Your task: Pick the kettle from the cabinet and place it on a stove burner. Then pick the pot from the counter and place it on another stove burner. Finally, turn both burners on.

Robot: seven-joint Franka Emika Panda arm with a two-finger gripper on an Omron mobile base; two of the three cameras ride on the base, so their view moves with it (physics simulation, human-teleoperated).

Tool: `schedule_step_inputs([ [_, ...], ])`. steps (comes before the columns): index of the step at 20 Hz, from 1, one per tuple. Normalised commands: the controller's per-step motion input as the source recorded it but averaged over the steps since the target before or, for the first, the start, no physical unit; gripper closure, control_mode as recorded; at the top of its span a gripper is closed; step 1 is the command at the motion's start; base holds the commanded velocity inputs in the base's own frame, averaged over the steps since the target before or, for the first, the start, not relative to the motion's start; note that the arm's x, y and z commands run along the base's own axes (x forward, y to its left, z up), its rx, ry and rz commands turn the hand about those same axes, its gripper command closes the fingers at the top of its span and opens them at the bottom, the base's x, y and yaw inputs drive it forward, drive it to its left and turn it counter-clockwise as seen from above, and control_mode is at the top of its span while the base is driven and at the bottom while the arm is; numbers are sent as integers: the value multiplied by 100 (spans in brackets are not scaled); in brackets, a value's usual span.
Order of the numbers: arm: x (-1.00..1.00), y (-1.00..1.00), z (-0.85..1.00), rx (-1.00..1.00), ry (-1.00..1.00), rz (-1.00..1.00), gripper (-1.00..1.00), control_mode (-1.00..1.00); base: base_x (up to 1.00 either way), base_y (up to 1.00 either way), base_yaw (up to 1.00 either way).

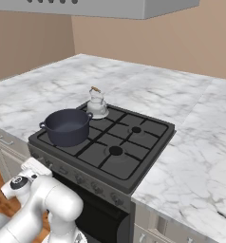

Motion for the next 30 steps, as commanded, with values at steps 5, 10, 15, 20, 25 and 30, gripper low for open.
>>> schedule_step_inputs([
  [5, 21, 0, 0, 0, 0, 0, 100, -100, 0, 0, 0],
  [10, 14, 0, 0, 0, 0, 0, 100, -100, 0, 0, 0],
  [15, 2, -5, 0, 0, 0, 0, 100, -100, 0, 0, 0],
  [20, -3, -18, 0, 0, -1, 0, 100, -100, 0, 0, 0],
  [25, -1, -19, 0, 0, -2, 0, 100, -100, 0, 0, 0],
  [30, 0, 0, 4, -4, 0, 0, 100, -100, 0, 0, 0],
])
